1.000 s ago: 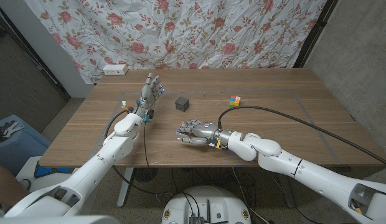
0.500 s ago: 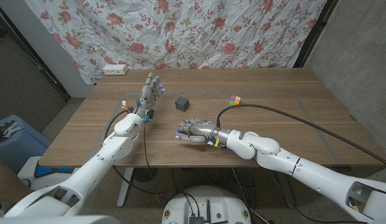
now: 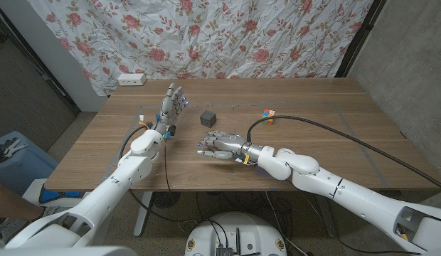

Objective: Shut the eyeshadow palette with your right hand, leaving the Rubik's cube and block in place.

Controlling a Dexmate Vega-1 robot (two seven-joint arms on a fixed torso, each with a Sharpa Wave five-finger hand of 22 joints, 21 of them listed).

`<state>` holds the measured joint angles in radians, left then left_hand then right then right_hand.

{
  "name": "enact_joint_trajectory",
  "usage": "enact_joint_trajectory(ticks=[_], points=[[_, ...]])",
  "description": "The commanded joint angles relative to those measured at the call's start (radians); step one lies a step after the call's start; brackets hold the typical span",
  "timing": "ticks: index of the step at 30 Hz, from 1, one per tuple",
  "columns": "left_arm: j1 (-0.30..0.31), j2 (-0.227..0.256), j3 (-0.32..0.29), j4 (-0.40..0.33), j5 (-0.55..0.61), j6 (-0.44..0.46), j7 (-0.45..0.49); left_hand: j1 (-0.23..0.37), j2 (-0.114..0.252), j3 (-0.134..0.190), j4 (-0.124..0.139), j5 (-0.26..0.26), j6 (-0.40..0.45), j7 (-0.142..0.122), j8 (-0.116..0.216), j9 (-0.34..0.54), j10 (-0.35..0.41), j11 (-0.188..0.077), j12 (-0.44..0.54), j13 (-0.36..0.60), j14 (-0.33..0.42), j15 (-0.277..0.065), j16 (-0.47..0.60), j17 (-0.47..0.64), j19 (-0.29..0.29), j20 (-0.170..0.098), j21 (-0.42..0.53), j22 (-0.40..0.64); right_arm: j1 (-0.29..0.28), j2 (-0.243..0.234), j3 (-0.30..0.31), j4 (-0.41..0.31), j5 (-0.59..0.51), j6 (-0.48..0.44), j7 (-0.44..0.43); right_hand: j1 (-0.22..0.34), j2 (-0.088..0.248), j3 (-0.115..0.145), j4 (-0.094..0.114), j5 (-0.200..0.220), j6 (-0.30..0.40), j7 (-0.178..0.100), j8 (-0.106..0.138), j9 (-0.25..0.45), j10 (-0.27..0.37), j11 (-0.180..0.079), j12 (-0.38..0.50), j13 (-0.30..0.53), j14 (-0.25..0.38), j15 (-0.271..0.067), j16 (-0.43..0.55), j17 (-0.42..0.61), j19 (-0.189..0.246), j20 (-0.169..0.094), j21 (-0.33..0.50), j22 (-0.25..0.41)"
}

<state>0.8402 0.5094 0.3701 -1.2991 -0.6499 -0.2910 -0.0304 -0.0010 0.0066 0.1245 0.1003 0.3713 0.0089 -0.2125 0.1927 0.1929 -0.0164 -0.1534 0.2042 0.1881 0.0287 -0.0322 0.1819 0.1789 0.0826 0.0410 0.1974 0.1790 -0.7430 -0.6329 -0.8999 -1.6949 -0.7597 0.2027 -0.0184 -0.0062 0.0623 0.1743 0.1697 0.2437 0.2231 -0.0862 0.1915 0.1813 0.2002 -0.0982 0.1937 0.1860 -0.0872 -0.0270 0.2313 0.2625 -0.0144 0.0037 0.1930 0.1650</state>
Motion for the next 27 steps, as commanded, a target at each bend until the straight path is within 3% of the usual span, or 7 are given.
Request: enact_joint_trajectory(ticks=[1, 27], points=[[0.0, 0.0, 0.0, 0.001, 0.0, 0.0, 0.0, 0.006, 0.008, 0.008, 0.0, 0.004, -0.002, -0.007, 0.005, 0.004, 0.001, -0.006, 0.005, 0.004, 0.004, -0.024, 0.006, 0.005, 0.008, 0.001, 0.004, 0.004, -0.008, 0.005, 0.035, -0.002, 0.059, 0.038, -0.044, 0.013, 0.085, 0.006, -0.001, 0.004, -0.002, -0.003, 0.003, -0.001, 0.004, -0.003, -0.002, 0.002, -0.001, -0.001, 0.006, 0.002, 0.011, -0.003, 0.008, 0.004], [0.0, 0.0, 0.0, 0.0, 0.0, 0.0, 0.0, 0.006, 0.008, 0.008, 0.0, 0.004, -0.002, -0.007, 0.005, 0.004, 0.0, -0.008, 0.005, 0.004, 0.004, -0.024, 0.006, 0.005, 0.008, 0.002, 0.004, 0.004, 0.002, -0.012, 0.136, -0.002, 0.206, 0.039, -0.032, 0.022, 0.083, 0.015, -0.008, 0.008, 0.002, 0.005, 0.004, -0.001, 0.006, 0.007, -0.002, 0.002, 0.026, -0.006, 0.014, -0.003, 0.075, -0.011, 0.021, 0.003]])
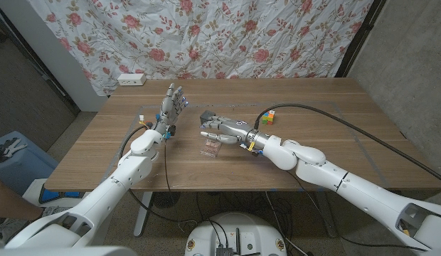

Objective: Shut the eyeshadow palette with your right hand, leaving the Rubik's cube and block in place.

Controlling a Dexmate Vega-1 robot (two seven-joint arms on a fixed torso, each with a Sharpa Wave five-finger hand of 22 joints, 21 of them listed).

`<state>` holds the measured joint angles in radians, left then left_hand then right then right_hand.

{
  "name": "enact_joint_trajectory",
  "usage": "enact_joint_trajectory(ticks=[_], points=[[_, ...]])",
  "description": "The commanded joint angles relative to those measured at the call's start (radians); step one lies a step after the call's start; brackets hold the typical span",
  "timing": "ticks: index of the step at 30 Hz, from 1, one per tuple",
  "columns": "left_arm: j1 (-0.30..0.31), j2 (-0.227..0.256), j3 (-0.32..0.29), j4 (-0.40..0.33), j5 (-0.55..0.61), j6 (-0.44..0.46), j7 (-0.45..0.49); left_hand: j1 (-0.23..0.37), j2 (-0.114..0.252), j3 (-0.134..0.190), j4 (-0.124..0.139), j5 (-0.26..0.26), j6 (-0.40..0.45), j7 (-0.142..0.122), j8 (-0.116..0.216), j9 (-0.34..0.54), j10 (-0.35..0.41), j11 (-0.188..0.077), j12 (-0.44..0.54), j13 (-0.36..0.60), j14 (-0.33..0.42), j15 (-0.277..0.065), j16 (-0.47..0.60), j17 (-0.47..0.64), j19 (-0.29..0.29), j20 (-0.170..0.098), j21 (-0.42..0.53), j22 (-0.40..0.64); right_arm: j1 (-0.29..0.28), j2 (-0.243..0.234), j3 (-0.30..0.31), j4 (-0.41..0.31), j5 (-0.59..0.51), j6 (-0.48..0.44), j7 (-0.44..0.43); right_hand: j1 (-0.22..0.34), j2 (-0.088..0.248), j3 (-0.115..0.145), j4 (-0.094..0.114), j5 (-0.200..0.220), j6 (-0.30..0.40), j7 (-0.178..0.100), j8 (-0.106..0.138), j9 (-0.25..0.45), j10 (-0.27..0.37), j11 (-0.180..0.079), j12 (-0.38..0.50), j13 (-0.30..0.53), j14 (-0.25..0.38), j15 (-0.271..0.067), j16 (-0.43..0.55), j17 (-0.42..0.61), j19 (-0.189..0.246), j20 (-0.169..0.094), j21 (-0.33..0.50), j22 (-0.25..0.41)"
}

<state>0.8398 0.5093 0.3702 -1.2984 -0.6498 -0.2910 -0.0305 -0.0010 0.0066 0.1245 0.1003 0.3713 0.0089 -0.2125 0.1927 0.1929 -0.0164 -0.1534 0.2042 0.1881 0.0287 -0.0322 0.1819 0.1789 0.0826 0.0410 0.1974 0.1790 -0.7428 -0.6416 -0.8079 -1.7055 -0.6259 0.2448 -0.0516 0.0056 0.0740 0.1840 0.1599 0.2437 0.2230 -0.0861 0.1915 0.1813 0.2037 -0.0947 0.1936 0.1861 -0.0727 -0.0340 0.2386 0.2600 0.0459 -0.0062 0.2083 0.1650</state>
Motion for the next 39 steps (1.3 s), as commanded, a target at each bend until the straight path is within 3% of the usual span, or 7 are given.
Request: enact_joint_trajectory(ticks=[1, 14, 25, 39], points=[[0.0, 0.0, 0.0, 0.0, 0.0, 0.0, 0.0, 0.006, 0.008, 0.008, 0.0, 0.004, -0.002, -0.007, 0.005, 0.004, 0.001, -0.008, 0.005, 0.004, 0.004, -0.024, 0.006, 0.005, 0.008, 0.002, 0.004, 0.004, 0.001, -0.004, 0.047, 0.01, 0.076, -0.002, 0.0, 0.011, 0.071, 0.007, 0.0, 0.008, 0.004, 0.005, 0.004, -0.001, 0.005, 0.003, -0.001, 0.002, 0.015, -0.003, 0.007, -0.001, 0.02, -0.001, 0.006, 0.003], [0.0, 0.0, 0.0, 0.0, 0.0, 0.0, 0.0, 0.006, 0.008, 0.008, 0.001, 0.004, -0.002, -0.007, 0.005, 0.004, 0.001, -0.008, 0.005, 0.004, 0.004, -0.023, 0.006, 0.005, 0.008, 0.001, 0.004, 0.004, 0.009, -0.011, 0.082, 0.033, 0.141, 0.016, -0.015, 0.022, 0.072, 0.02, -0.007, 0.01, 0.013, 0.005, 0.006, -0.001, 0.008, 0.011, 0.0, 0.002, 0.045, -0.007, 0.014, -0.007, 0.051, -0.004, 0.008, 0.002], [0.0, 0.0, 0.0, 0.0, 0.0, -0.001, 0.0, 0.006, 0.008, 0.008, 0.001, 0.004, -0.002, -0.007, 0.005, 0.004, 0.002, -0.006, 0.006, 0.004, 0.004, -0.024, 0.006, 0.005, 0.008, 0.001, 0.004, 0.004, -0.01, -0.024, 0.123, 0.014, 0.194, -0.042, -0.017, 0.024, 0.071, 0.027, -0.009, 0.011, 0.012, 0.006, 0.004, -0.001, 0.013, 0.018, 0.001, 0.003, 0.079, -0.008, 0.023, -0.011, 0.07, -0.005, 0.006, 0.002], [0.0, 0.0, 0.0, 0.0, 0.0, 0.0, 0.0, 0.006, 0.008, 0.008, 0.001, 0.004, -0.003, -0.007, 0.005, 0.004, 0.001, -0.01, 0.005, 0.004, 0.004, -0.024, 0.006, 0.005, 0.008, 0.001, 0.004, 0.004, -0.039, -0.052, 0.192, 0.04, 0.315, -0.072, -0.046, 0.025, 0.069, 0.035, -0.01, 0.011, -0.008, 0.002, -0.004, -0.001, 0.005, 0.031, -0.001, 0.003, 0.097, -0.002, 0.024, -0.014, 0.091, -0.006, 0.005, 0.002]])
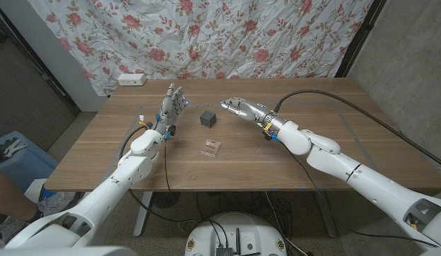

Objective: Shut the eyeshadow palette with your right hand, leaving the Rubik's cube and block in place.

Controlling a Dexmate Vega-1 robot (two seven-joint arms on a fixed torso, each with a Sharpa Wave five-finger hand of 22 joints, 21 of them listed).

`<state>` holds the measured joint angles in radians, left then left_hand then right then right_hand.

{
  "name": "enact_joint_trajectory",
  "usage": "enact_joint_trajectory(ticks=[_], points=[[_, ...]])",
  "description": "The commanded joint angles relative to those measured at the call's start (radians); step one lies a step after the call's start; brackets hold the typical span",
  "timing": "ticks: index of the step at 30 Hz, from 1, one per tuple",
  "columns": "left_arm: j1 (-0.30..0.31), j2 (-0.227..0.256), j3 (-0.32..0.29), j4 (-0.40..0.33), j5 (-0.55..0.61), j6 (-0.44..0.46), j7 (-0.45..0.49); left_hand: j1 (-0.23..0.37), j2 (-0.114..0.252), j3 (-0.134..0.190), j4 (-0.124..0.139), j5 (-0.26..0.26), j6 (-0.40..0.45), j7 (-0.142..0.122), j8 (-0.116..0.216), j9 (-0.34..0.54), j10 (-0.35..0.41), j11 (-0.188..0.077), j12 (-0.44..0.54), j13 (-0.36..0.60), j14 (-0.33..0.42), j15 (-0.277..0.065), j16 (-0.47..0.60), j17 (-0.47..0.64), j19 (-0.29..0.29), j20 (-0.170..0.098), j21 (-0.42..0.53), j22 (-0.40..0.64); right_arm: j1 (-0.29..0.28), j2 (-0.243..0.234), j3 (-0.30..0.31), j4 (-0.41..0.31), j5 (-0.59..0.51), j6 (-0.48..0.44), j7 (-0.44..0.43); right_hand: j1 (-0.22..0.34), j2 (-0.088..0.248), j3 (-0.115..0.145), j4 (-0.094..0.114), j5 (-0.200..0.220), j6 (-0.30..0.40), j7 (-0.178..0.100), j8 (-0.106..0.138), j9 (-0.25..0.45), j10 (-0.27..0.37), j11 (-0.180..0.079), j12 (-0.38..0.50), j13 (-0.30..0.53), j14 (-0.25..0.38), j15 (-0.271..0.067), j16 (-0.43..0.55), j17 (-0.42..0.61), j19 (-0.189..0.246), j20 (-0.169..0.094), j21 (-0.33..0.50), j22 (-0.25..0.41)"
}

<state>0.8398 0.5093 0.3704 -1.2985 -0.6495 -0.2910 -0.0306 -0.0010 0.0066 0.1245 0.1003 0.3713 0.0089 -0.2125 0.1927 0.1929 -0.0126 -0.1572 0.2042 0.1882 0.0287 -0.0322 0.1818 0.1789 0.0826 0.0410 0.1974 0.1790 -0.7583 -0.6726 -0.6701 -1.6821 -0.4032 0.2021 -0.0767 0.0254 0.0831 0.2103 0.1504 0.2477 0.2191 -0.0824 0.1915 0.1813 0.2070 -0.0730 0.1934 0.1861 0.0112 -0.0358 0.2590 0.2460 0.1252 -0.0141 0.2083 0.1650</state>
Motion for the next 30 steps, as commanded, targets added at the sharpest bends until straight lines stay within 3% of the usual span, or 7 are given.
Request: enact_joint_trajectory(ticks=[1, 17, 30], points=[[0.0, 0.0, 0.0, 0.0, 0.0, 0.0, 0.0, 0.006, 0.008, 0.008, 0.001, 0.004, -0.003, -0.007, 0.005, 0.004, -0.003, -0.005, 0.005, 0.004, 0.004, -0.024, 0.006, 0.005, 0.008, 0.001, 0.005, 0.004, -0.027, -0.021, 0.061, 0.023, 0.108, -0.026, -0.025, 0.006, 0.06, 0.009, -0.001, 0.007, -0.007, -0.001, -0.004, -0.001, 0.001, 0.009, -0.002, 0.003, 0.013, 0.0, 0.003, 0.0, 0.014, 0.002, 0.005, 0.002], [0.0, 0.0, 0.0, 0.0, 0.0, 0.0, 0.0, 0.006, 0.008, 0.008, 0.001, 0.004, -0.002, -0.007, 0.005, 0.004, -0.004, -0.005, 0.005, 0.004, 0.004, -0.024, 0.006, 0.005, 0.007, 0.002, 0.004, 0.004, -0.051, -0.056, 0.115, 0.034, 0.199, -0.047, -0.055, 0.011, 0.058, 0.022, -0.005, 0.008, -0.031, -0.001, -0.009, -0.002, -0.015, 0.032, -0.004, 0.003, 0.049, 0.016, 0.006, -0.008, 0.074, -0.004, 0.013, 0.003], [0.0, 0.0, 0.0, 0.0, 0.0, 0.0, 0.0, 0.006, 0.008, 0.008, 0.001, 0.004, -0.001, -0.007, 0.005, 0.004, -0.003, -0.005, 0.005, 0.004, 0.005, -0.023, 0.007, 0.005, 0.007, 0.002, 0.004, 0.004, -0.044, -0.034, 0.131, 0.107, 0.284, -0.028, -0.073, 0.012, 0.052, 0.03, -0.008, 0.008, -0.024, 0.003, -0.002, -0.003, 0.005, 0.032, 0.005, 0.003, 0.066, 0.011, 0.002, -0.014, 0.128, 0.005, 0.019, 0.002]])
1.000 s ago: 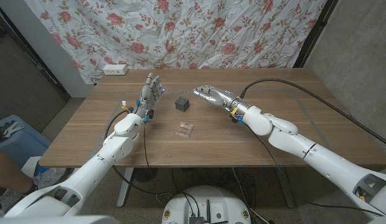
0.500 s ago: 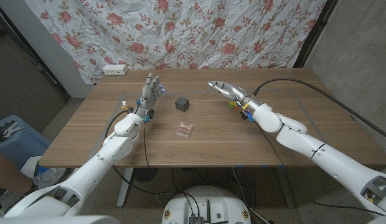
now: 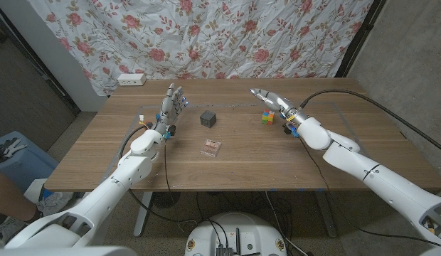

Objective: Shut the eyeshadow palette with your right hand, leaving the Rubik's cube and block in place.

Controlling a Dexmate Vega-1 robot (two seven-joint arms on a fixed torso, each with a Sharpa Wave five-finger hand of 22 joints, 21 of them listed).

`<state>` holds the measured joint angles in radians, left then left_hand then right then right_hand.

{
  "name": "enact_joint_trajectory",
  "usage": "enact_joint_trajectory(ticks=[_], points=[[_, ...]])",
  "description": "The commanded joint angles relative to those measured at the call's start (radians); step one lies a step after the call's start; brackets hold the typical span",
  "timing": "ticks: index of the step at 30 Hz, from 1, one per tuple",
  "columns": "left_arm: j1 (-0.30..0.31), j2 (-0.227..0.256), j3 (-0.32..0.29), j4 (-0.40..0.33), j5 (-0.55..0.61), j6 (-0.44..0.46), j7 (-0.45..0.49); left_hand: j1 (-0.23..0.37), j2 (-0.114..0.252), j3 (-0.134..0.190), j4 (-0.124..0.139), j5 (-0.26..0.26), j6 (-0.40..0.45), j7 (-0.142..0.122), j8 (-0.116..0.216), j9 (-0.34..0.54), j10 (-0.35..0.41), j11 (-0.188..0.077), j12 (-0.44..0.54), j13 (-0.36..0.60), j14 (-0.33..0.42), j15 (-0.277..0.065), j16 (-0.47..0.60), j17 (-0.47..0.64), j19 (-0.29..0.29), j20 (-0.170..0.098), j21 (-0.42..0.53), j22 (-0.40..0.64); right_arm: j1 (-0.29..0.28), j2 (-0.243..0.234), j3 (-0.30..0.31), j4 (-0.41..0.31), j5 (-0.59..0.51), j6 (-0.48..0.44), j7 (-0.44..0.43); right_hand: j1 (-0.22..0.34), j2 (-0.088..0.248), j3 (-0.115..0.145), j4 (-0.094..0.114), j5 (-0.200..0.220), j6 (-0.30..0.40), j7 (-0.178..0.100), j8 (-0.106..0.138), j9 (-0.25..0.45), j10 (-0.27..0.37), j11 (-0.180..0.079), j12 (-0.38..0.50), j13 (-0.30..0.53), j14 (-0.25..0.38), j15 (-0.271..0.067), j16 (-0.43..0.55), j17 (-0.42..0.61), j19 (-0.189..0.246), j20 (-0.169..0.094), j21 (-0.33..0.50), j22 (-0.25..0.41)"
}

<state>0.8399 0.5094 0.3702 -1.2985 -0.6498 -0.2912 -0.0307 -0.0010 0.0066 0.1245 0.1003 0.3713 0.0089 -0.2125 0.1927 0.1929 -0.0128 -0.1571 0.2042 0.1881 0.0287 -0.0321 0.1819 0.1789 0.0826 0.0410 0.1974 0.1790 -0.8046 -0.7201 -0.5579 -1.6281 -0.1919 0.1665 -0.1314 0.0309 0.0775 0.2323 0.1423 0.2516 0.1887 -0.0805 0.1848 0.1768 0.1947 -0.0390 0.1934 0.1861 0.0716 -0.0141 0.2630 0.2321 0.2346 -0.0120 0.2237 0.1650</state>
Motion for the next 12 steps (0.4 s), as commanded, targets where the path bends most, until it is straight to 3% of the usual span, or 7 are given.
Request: enact_joint_trajectory(ticks=[1, 12], points=[[0.0, 0.0, 0.0, 0.0, 0.0, 0.0, 0.0, 0.006, 0.008, 0.008, 0.001, 0.004, -0.001, -0.007, 0.005, 0.004, -0.003, -0.005, 0.005, 0.004, 0.005, -0.023, 0.006, 0.005, 0.007, 0.001, 0.004, 0.004, 0.006, 0.017, 0.018, 0.065, 0.082, 0.016, -0.015, 0.007, 0.057, 0.009, 0.0, 0.004, 0.007, 0.002, 0.004, 0.002, 0.021, -0.002, 0.006, 0.003, 0.005, -0.013, -0.003, 0.0, 0.022, 0.003, 0.004, 0.002], [0.0, 0.0, 0.0, 0.0, 0.0, 0.0, 0.0, 0.006, 0.008, 0.008, 0.001, 0.004, -0.002, -0.007, 0.005, 0.004, -0.002, -0.004, 0.005, 0.004, 0.005, -0.023, 0.006, 0.005, 0.008, 0.002, 0.004, 0.004, 0.017, 0.038, 0.022, 0.118, 0.137, 0.01, -0.027, 0.009, 0.056, 0.014, -0.003, 0.004, -0.002, 0.012, 0.002, 0.002, 0.013, 0.002, 0.002, 0.003, 0.015, -0.011, -0.004, -0.003, 0.045, -0.003, 0.004, 0.001]])
